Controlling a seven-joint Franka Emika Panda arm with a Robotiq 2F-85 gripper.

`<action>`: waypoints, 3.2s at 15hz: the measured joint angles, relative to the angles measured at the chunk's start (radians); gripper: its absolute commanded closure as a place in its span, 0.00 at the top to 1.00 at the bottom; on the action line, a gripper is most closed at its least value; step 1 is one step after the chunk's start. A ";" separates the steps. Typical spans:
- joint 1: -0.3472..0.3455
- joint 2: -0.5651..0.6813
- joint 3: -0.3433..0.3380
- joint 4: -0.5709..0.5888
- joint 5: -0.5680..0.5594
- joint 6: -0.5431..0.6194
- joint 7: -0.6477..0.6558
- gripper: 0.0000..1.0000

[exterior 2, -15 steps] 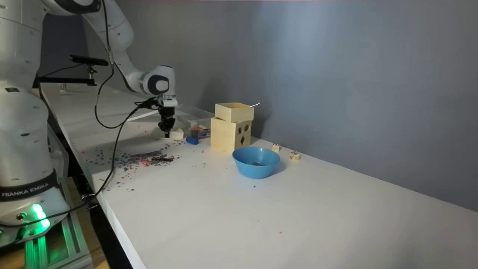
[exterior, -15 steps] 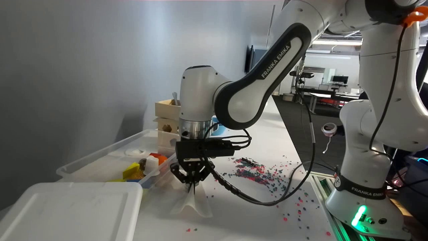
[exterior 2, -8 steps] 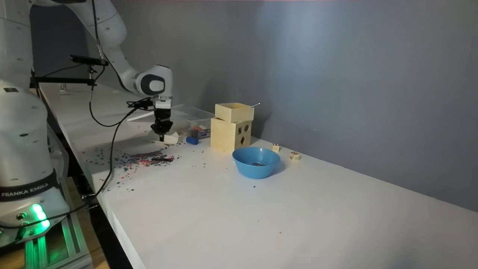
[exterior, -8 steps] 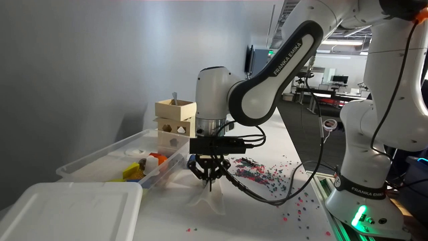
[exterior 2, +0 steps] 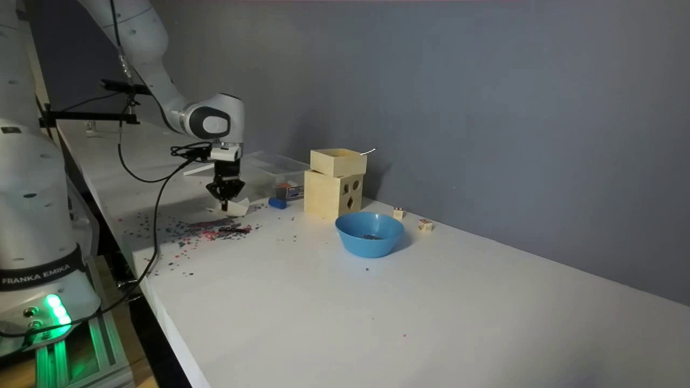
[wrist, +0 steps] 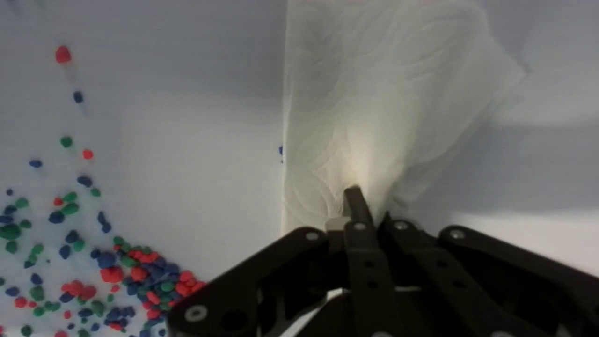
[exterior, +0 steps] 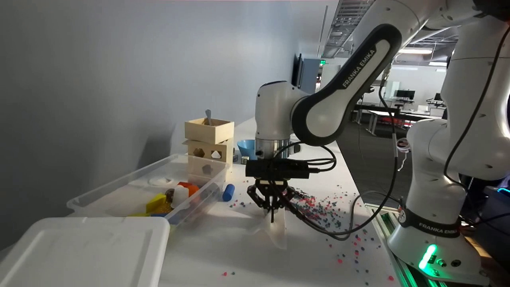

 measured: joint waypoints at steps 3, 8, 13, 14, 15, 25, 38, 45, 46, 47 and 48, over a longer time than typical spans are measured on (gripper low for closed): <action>-0.007 -0.057 0.001 -0.068 0.042 -0.002 0.000 0.00; -0.021 -0.141 0.003 -0.166 0.093 -0.003 0.011 0.00; -0.084 -0.187 -0.012 -0.206 0.116 -0.002 0.041 0.00; -0.105 -0.190 -0.022 -0.202 0.116 -0.002 0.041 0.00; -0.125 -0.196 -0.033 -0.196 0.116 -0.002 0.041 0.00; -0.182 -0.363 -0.027 -0.089 0.085 -0.063 0.019 0.00; -0.241 -0.231 0.149 -0.096 -0.120 0.189 0.302 0.00; -0.371 -0.163 0.275 -0.084 -0.442 0.443 0.677 0.00; -0.406 -0.153 0.305 -0.075 -0.509 0.449 0.732 0.00; -0.436 -0.143 0.330 -0.065 -0.568 0.449 0.779 0.00; -0.460 -0.133 0.351 -0.057 -0.618 0.449 0.819 0.00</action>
